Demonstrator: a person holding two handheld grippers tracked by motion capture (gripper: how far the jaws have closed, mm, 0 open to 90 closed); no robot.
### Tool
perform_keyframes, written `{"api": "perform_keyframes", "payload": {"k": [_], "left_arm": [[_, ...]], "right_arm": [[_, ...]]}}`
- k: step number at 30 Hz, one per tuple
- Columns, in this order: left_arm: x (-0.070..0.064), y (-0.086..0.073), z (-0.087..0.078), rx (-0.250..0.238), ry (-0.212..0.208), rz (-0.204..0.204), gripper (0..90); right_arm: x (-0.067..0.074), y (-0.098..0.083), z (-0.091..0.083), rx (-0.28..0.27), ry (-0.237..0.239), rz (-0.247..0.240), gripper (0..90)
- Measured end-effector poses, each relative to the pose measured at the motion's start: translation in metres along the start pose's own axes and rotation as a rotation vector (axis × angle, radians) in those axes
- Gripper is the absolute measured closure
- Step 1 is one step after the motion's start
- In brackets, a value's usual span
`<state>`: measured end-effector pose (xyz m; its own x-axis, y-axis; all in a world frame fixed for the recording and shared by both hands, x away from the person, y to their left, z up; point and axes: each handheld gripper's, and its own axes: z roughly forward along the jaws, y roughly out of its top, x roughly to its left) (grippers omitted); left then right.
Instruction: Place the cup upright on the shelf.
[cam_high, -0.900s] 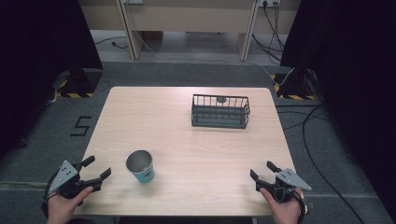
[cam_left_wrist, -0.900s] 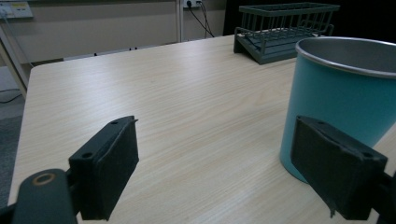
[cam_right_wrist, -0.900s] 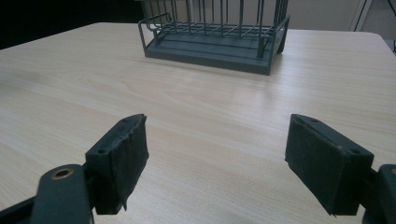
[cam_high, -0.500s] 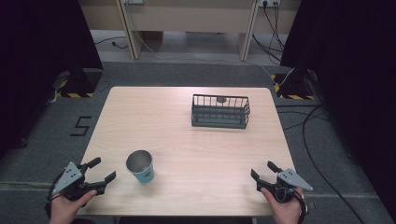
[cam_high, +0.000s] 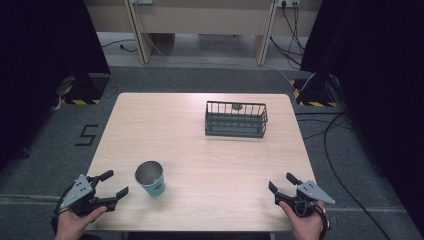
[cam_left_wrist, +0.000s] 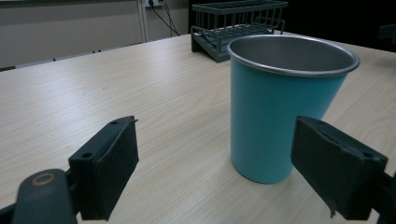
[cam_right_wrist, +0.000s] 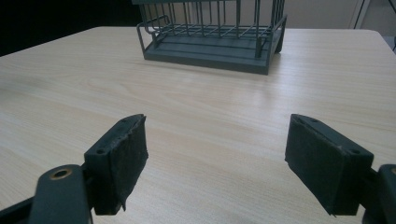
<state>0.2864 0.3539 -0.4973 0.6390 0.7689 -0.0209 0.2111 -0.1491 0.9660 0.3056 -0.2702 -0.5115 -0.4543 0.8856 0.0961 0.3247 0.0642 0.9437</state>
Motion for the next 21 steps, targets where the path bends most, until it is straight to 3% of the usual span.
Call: {"api": "perform_keyframes", "payload": {"k": [12,21], "left_arm": [[-0.007,0.002,0.010,-0.008,-0.064,-0.017,14.5],[-0.016,0.006,0.025,0.009,-0.105,0.010,14.5]], "right_arm": [[0.000,0.000,0.000,0.002,-0.002,-0.001,21.8],[0.001,0.000,0.001,0.004,-0.003,-0.002,21.8]]}}
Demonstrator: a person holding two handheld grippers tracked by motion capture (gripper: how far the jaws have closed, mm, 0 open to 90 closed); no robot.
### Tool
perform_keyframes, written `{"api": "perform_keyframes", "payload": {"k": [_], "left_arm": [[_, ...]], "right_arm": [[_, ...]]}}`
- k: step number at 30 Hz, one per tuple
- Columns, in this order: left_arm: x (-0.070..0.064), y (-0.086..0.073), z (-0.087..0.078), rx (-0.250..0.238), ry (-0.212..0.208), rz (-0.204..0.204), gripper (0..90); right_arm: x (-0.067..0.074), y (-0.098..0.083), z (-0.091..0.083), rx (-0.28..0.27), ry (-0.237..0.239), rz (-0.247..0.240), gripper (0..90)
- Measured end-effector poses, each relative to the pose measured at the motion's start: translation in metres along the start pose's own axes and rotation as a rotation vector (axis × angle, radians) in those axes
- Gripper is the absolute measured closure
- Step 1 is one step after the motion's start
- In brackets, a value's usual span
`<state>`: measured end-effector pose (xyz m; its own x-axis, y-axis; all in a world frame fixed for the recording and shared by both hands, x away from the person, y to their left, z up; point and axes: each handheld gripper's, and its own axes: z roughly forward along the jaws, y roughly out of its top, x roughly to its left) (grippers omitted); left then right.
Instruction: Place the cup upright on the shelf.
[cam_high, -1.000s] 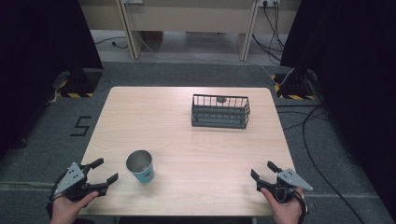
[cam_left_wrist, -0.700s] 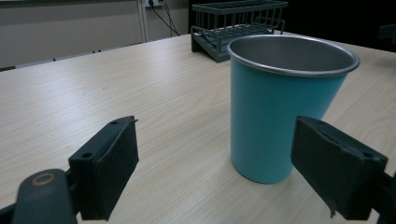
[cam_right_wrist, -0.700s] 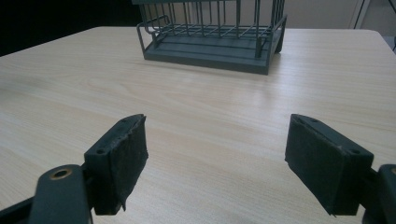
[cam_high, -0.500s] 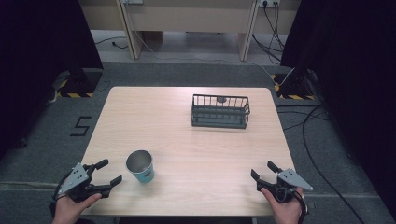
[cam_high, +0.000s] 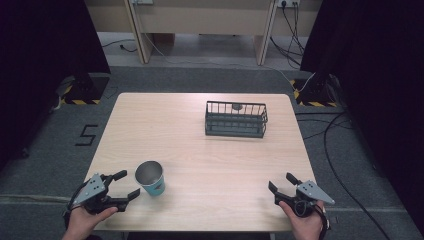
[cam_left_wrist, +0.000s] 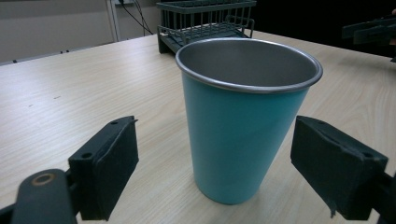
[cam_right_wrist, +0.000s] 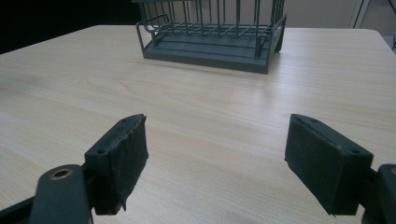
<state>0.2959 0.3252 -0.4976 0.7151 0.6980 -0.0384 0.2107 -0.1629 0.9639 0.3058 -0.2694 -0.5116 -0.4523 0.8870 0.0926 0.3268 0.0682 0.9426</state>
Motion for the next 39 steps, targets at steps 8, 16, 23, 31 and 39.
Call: {"api": "perform_keyframes", "payload": {"k": [8,16,23,31,39], "left_arm": [[-0.003,0.001,0.012,0.018,-0.025,0.010,14.4],[-0.004,0.001,0.031,0.057,-0.062,0.021,14.1],[-0.003,0.003,0.044,0.041,-0.085,0.013,14.2],[-0.002,0.005,0.058,0.043,-0.094,0.013,14.2],[-0.001,0.007,0.065,0.034,-0.102,0.024,15.5]], "right_arm": [[0.000,0.000,0.000,0.006,0.003,-0.004,22.0],[0.000,0.000,0.001,0.009,0.001,-0.008,22.1],[0.000,0.000,0.001,0.010,0.002,-0.007,21.9],[0.000,0.001,0.002,0.014,0.003,-0.007,21.9],[0.000,0.001,0.002,0.020,0.006,-0.011,21.9]]}}
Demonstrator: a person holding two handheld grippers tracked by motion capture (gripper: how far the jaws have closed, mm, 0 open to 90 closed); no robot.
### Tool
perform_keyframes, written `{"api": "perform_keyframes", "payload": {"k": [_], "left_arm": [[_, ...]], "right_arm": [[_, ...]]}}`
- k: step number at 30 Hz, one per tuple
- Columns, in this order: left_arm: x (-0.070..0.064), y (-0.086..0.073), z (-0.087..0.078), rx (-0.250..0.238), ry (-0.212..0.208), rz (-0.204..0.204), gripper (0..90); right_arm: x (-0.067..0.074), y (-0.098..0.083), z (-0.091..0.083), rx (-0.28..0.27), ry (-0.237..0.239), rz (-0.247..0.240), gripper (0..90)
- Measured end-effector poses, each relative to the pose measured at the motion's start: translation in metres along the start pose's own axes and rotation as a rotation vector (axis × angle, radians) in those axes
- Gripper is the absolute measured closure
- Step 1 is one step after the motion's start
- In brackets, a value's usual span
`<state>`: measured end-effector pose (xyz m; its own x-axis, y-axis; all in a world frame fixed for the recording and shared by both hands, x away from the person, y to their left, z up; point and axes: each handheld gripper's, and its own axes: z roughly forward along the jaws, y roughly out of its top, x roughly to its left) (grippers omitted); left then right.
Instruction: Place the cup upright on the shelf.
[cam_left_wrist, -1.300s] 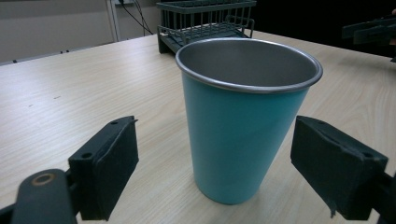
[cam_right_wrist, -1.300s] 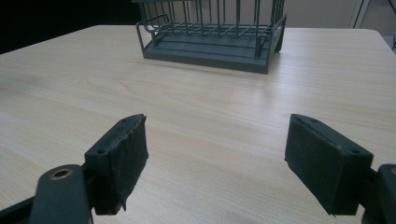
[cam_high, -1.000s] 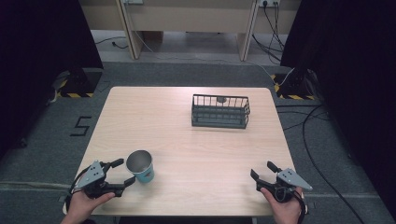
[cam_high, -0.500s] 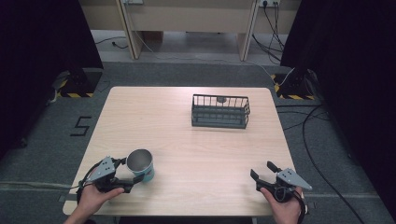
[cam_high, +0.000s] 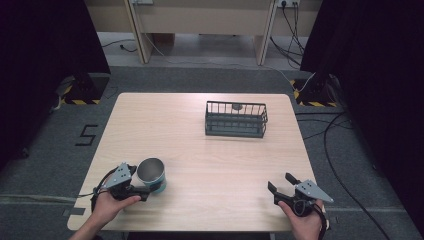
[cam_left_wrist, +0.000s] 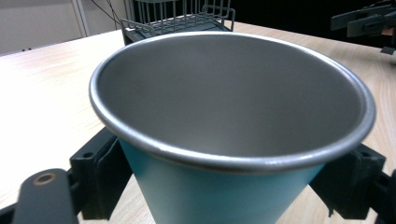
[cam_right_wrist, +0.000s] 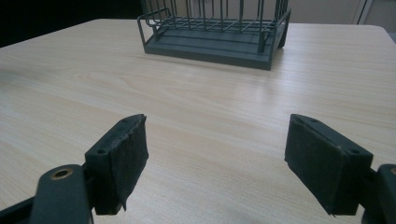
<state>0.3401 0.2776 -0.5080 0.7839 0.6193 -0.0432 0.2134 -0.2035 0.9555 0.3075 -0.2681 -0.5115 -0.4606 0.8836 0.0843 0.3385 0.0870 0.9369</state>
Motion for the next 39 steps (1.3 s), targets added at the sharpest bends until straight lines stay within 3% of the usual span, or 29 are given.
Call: {"api": "perform_keyframes", "payload": {"k": [12,39], "left_arm": [[-0.001,0.004,0.003,-0.004,-0.003,0.006,15.9],[0.010,0.055,0.027,-0.107,0.019,0.048,16.0]], "right_arm": [[0.000,0.000,0.000,0.001,0.002,-0.001,22.1],[0.000,0.000,-0.001,-0.004,0.007,0.006,22.2]]}}
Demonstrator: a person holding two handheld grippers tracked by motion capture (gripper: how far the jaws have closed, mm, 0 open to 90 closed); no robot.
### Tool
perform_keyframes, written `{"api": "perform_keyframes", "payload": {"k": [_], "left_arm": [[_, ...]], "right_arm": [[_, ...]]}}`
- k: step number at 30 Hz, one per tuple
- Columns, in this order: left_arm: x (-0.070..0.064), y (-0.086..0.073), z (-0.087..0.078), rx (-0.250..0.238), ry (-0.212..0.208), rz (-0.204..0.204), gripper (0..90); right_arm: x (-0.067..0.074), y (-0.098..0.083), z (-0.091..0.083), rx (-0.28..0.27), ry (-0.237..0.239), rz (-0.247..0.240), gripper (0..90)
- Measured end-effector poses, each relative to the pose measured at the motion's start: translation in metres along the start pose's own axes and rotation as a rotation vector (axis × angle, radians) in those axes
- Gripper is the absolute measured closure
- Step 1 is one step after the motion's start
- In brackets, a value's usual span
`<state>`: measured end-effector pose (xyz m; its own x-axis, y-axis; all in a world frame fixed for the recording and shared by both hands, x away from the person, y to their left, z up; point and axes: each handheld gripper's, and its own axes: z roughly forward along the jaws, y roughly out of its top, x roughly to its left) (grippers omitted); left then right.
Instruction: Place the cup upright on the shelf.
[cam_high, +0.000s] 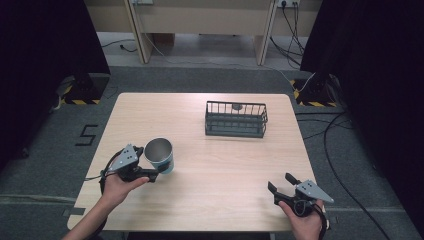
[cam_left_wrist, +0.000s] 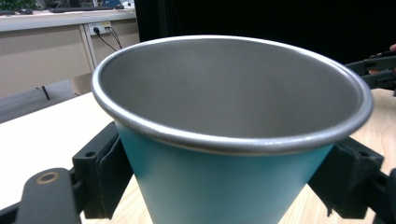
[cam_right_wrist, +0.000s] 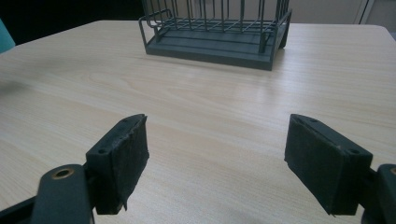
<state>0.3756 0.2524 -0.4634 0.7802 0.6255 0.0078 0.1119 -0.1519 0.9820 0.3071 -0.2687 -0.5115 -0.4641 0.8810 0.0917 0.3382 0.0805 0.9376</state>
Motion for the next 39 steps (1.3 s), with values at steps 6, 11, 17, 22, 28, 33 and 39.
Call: {"api": "perform_keyframes", "payload": {"k": [6,11,17,22,28,33,39], "left_arm": [[0.005,0.008,0.007,-0.012,0.011,0.004,16.0],[0.008,0.015,0.013,-0.023,0.016,0.007,16.0],[0.010,0.020,0.021,-0.031,0.017,0.008,16.0],[0.010,0.026,0.032,-0.041,0.009,0.007,16.0],[0.012,0.030,0.041,-0.046,0.012,0.006,16.1],[0.012,0.034,0.049,-0.051,0.011,0.006,16.1],[0.013,0.038,0.060,-0.054,0.006,0.004,16.1]], "right_arm": [[0.000,0.000,0.000,-0.001,0.002,0.002,22.4],[-0.001,0.000,0.001,0.002,0.006,-0.001,22.7],[-0.001,0.000,0.001,0.002,0.005,-0.001,22.7],[-0.001,0.000,0.000,0.004,0.004,0.002,22.7],[-0.001,0.000,0.000,0.001,0.002,0.000,22.7],[-0.001,0.000,0.000,0.002,0.003,0.005,22.7],[-0.001,0.000,0.000,0.002,0.002,0.007,22.9]]}}
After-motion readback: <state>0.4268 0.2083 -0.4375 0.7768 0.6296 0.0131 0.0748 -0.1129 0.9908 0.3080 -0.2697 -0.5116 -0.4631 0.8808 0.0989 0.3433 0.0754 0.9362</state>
